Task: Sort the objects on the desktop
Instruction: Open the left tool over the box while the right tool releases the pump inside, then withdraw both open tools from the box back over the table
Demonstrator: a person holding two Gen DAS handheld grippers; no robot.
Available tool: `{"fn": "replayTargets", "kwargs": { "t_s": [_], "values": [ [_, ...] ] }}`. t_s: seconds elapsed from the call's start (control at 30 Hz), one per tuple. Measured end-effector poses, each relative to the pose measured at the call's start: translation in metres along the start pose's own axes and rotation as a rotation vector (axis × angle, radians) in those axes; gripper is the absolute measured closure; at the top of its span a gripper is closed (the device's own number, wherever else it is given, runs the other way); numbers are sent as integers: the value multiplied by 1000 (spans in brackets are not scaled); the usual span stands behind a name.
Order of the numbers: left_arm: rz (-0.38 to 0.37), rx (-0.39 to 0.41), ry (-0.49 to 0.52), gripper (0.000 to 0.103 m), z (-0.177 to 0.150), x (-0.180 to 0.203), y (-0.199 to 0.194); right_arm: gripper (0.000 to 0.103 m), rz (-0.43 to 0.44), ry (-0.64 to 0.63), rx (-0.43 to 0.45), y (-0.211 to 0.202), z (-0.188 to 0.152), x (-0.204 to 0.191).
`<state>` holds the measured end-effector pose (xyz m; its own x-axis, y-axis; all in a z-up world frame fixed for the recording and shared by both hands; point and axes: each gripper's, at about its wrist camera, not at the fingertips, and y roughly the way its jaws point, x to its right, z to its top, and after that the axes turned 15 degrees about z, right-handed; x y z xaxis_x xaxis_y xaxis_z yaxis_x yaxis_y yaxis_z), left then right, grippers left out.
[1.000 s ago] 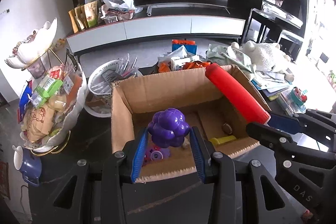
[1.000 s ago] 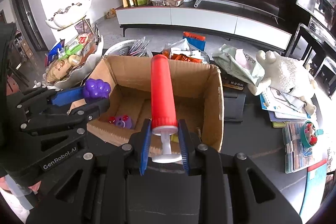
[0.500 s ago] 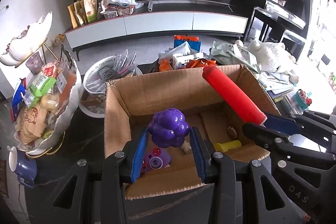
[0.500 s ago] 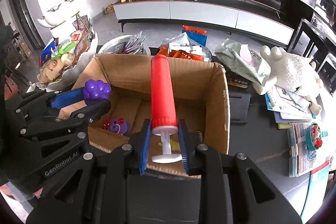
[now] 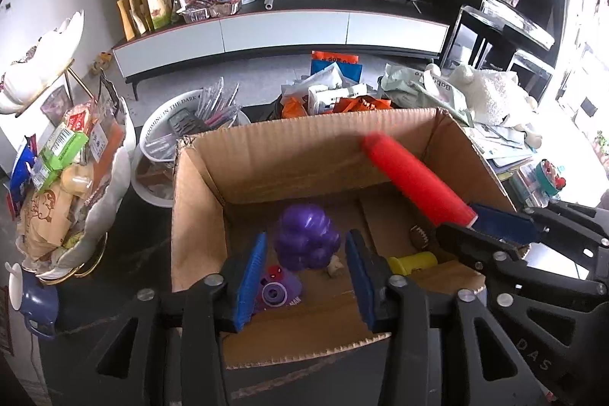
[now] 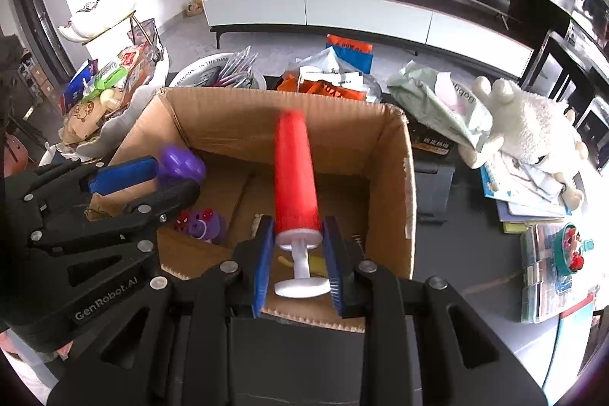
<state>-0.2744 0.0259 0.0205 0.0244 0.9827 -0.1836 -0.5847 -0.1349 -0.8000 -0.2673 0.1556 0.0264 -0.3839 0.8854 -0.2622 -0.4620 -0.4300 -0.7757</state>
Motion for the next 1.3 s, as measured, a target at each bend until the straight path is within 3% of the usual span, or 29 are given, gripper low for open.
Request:
{"fn": "replayTargets", "kwargs": {
  "t_s": [0.4, 0.53, 0.57, 0.67, 0.9, 1.03, 1.3],
  "values": [
    [-7, 27, -15, 52, -3, -6, -17, 73, 11, 17, 72, -21, -1, -1],
    [48, 53, -29, 26, -8, -9, -28, 48, 6, 31, 113, -37, -7, -3],
    [54, 69, -29, 25, -9, -10, -30, 38, -6, 32, 125, -41, -8, -3],
    [33, 75, -31, 24, -16, -13, -36, 22, -19, 30, 141, -51, -17, -6],
    [-4, 80, -1, 22, -37, -9, -45, 11, -70, -2, 151, -62, -40, -14],
    [2, 97, 13, 3, -51, -8, -51, 1, -85, 12, 160, -65, -58, -10],
    [5, 107, -14, 1, -82, -13, -63, 1, -115, 40, 176, -72, -94, -4]
  ]
}}
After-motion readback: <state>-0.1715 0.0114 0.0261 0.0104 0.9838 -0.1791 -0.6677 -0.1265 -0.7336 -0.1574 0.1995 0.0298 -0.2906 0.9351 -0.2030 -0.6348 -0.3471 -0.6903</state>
